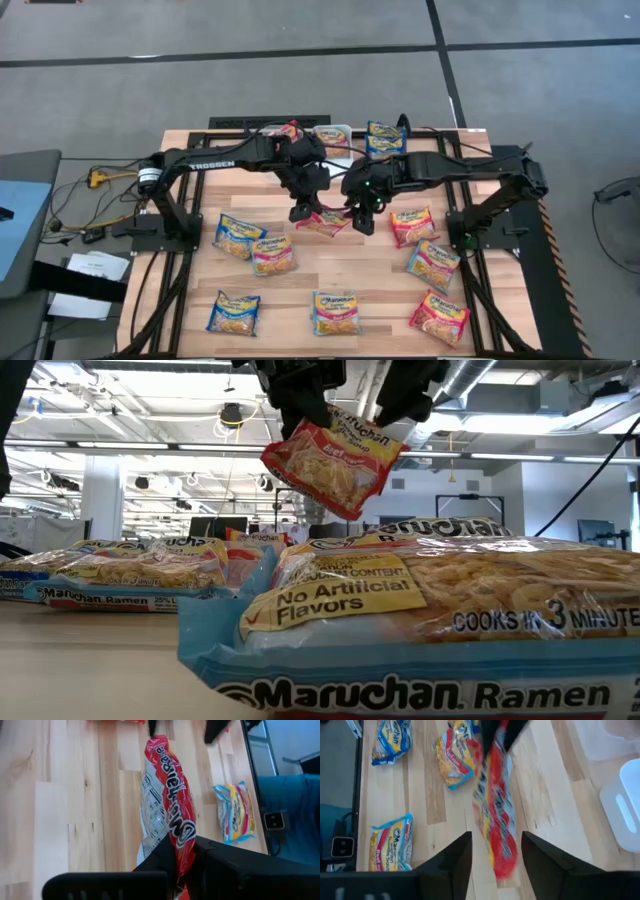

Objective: Sort Maruchan noodles
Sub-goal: Put the red noodle pack into the transparent bin

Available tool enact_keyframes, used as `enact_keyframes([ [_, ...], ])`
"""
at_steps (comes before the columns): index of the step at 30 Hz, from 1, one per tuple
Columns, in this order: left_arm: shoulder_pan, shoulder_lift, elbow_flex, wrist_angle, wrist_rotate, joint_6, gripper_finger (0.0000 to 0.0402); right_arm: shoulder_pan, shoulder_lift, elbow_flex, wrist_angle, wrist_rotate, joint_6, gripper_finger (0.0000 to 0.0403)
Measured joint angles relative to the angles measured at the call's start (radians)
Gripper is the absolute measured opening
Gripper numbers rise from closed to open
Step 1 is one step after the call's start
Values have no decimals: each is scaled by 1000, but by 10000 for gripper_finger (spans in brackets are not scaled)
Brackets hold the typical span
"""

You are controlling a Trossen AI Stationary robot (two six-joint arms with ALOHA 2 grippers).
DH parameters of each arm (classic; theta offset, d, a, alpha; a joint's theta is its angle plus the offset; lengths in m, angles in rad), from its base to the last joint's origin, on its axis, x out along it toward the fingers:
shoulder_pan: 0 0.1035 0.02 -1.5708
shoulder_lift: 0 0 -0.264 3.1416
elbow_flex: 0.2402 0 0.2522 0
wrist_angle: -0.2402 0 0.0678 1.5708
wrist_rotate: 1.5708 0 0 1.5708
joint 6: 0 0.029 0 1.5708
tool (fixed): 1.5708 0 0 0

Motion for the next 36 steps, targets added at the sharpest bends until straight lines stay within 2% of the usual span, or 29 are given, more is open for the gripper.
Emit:
enact_keyframes([
  [7,10,-73,0,-58,-40,51,0,15,-27,79,-30,0,-44,198],
  [13,48,-161,-1,-85,-105,53,0,21,-104,91,-60,1,-61,190],
  [18,96,-273,-117,-35,-123,41,0,22,-172,85,-80,25,-61,187],
  [21,132,-359,-250,79,-130,7,0,28,-202,73,-96,73,-60,187],
  [28,251,-533,-551,496,-194,-46,0,56,-257,16,-95,141,-27,186],
  [32,332,-585,-665,640,-225,-38,0,80,-273,-31,-97,164,32,186],
  [36,409,-583,-753,740,-245,-17,0,111,-277,-61,-95,182,73,186],
])
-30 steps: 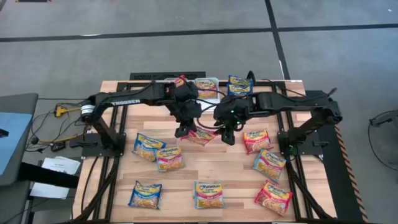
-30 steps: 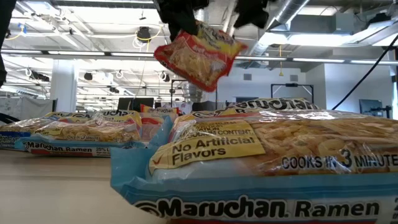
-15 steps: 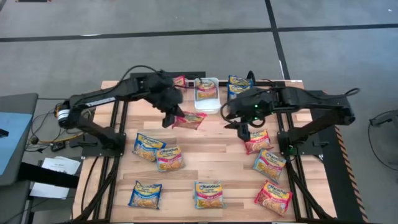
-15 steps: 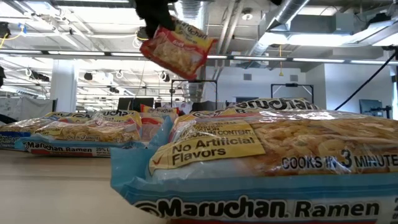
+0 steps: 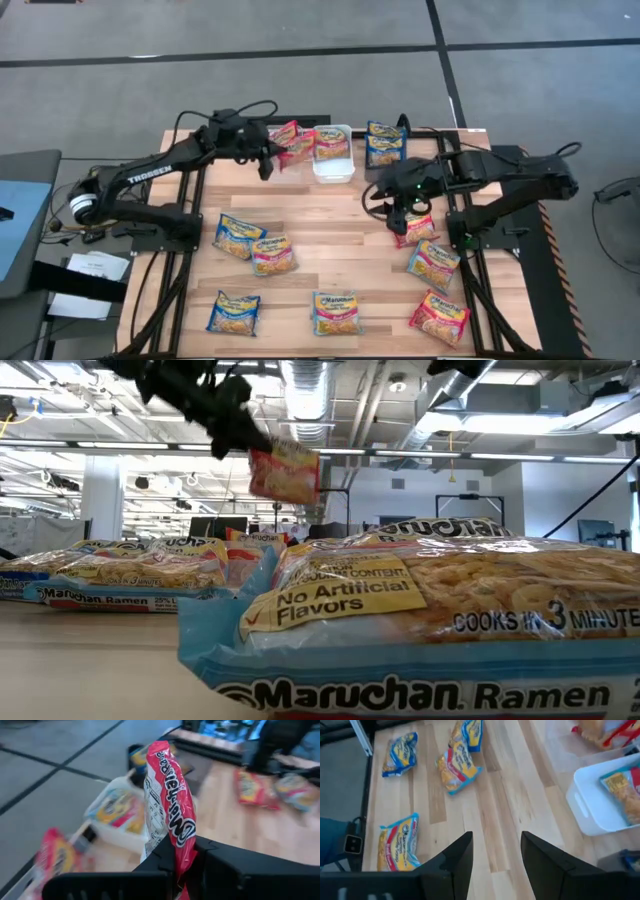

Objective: Sort Maruchan noodles
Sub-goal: Put the red noodle pack into the transparent bin

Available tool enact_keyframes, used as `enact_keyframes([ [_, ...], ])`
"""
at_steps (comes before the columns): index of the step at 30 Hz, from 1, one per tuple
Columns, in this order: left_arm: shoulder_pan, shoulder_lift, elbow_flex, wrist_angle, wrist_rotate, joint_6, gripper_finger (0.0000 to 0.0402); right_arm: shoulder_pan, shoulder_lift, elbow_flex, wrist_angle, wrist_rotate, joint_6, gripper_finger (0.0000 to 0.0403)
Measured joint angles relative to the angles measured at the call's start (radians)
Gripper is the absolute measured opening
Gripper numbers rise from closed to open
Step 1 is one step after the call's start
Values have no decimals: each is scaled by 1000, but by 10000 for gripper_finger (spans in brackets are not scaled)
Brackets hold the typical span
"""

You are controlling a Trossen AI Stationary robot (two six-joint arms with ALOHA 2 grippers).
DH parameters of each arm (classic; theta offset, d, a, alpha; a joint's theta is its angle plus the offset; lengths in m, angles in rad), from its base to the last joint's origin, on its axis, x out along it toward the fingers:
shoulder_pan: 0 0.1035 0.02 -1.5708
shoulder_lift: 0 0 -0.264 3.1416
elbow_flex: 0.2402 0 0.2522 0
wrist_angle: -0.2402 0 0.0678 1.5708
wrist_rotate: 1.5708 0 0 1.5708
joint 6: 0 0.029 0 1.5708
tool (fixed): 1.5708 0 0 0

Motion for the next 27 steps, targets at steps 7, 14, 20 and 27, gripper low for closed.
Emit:
enact_keyframes([
  [7,97,11,-125,142,-77,56,0,42,9,-10,7,12,39,186],
  [14,170,11,-209,238,-63,31,0,59,8,-10,29,19,54,186],
  [20,186,27,-246,292,-50,18,0,59,8,-10,28,37,63,186],
  [27,191,136,-256,379,-48,10,0,59,8,-10,28,37,80,186],
])
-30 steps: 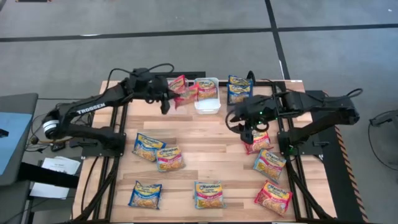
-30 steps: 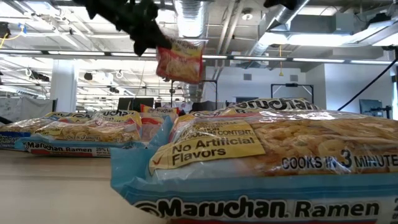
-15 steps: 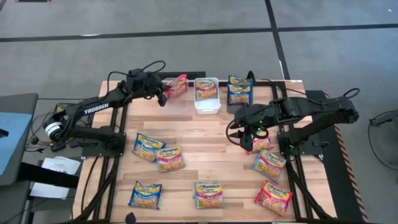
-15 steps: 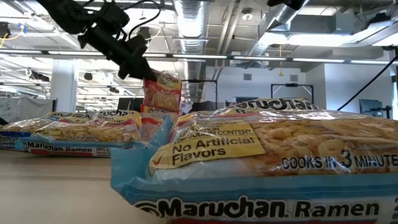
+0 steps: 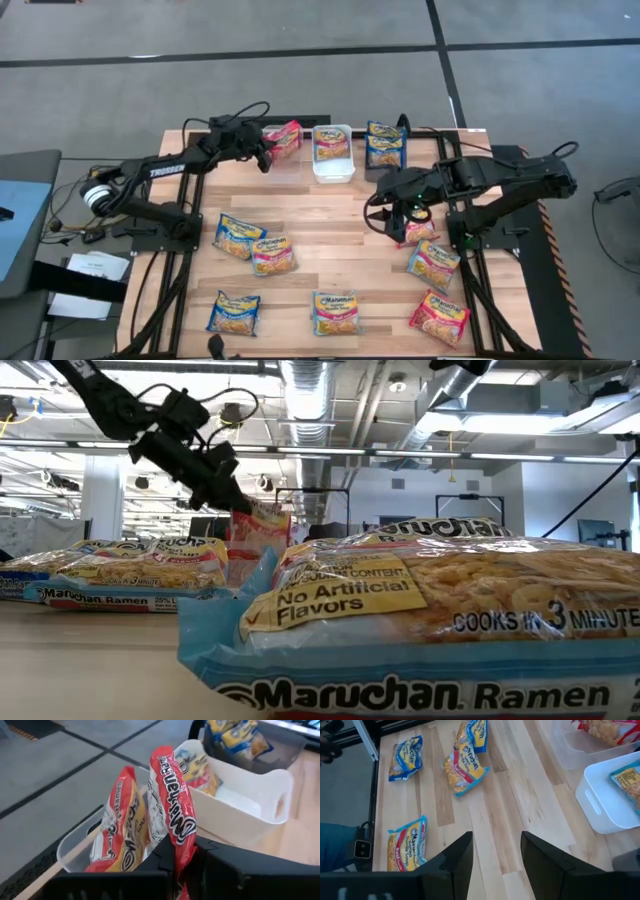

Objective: Sort Maruchan noodles
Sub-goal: Put the red noodle pack into the transparent bin

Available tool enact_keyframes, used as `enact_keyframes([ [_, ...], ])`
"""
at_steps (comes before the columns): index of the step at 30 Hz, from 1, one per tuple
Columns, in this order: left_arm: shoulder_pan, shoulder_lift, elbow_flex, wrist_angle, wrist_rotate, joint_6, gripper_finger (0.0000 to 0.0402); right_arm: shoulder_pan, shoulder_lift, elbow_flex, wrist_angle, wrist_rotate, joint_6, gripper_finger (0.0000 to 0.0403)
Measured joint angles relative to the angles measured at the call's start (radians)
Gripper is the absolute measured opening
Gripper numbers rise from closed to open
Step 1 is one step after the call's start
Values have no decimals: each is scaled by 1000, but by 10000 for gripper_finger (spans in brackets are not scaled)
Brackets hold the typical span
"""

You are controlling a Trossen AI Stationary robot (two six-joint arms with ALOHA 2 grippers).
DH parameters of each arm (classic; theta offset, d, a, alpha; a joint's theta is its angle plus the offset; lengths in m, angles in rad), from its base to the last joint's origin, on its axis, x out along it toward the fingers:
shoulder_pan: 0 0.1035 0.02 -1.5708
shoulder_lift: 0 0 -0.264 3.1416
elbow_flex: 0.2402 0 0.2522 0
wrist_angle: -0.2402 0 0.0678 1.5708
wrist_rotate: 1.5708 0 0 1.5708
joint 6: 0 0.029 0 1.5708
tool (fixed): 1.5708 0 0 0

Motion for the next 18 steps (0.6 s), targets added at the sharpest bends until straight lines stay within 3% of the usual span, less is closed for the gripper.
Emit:
enact_keyframes([
  [14,0,104,9,9,-94,-33,0,0,0,0,-10,-1,24,186],
  [18,0,105,9,7,-91,26,0,0,0,0,-10,-2,24,186],
])
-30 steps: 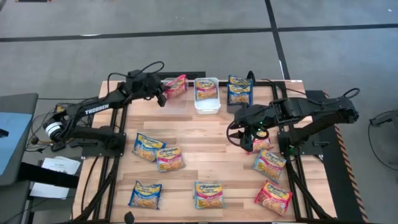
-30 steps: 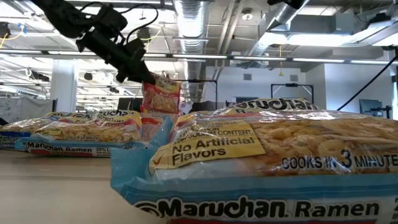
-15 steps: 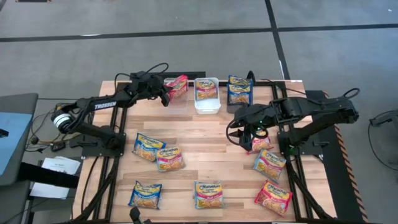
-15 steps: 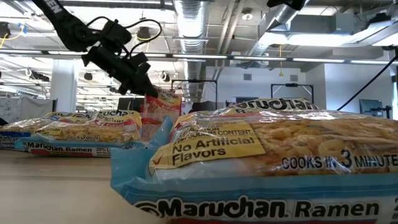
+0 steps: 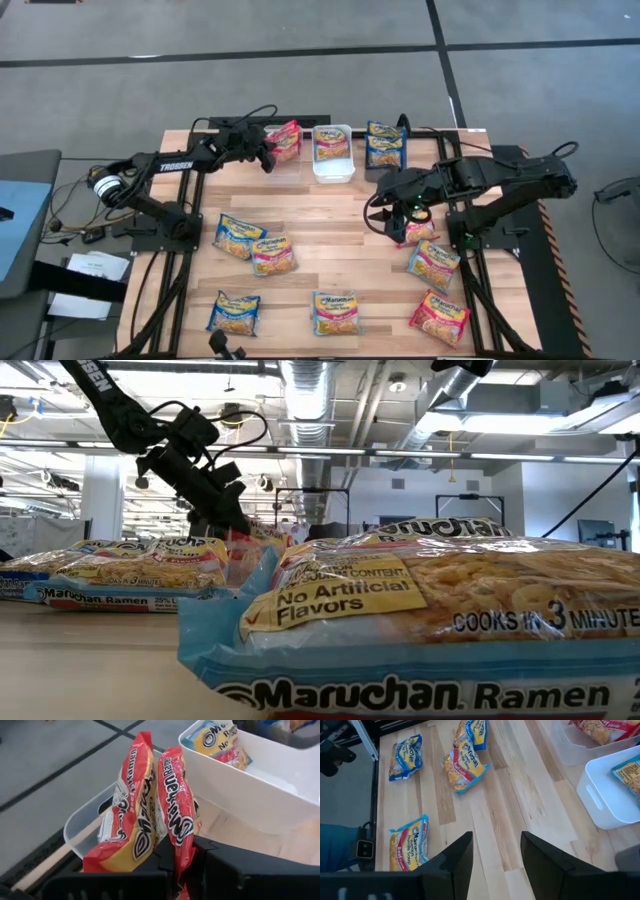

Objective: Sort Maruchan noodles
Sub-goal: Put the red noodle pack into the transparent bin, then put the light blue noodle pack into the white bin

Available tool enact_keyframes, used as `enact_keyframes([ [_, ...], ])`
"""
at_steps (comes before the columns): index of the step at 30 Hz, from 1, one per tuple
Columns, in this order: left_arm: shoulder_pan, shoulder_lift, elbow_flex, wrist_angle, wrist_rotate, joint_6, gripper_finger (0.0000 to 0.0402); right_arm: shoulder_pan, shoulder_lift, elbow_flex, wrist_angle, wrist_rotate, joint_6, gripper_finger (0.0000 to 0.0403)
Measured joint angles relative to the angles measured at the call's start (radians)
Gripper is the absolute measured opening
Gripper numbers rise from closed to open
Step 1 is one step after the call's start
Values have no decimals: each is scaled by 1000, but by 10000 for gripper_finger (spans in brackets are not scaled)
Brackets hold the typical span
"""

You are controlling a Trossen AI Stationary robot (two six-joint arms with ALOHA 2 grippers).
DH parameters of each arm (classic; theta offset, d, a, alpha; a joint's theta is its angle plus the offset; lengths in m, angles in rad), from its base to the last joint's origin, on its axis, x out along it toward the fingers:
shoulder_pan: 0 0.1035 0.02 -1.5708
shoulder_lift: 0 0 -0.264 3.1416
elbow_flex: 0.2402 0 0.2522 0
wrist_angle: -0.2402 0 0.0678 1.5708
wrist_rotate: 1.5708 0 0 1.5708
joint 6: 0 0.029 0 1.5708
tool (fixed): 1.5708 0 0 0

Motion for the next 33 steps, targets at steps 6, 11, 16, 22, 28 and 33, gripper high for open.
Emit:
enact_keyframes([
  [6,6,0,0,-3,19,5,0,0,0,0,0,-2,0,186],
  [11,6,0,0,-26,57,1,11,0,0,0,1,-2,0,186],
  [16,6,0,0,-35,56,-17,64,0,0,0,1,-2,0,186],
  [22,6,0,0,-20,47,-20,144,0,0,0,1,-3,0,186],
  [28,6,-21,1,-43,2,-82,195,0,0,0,1,-4,0,186],
  [33,6,-52,1,-60,-19,-74,205,0,0,0,1,-5,0,186],
])
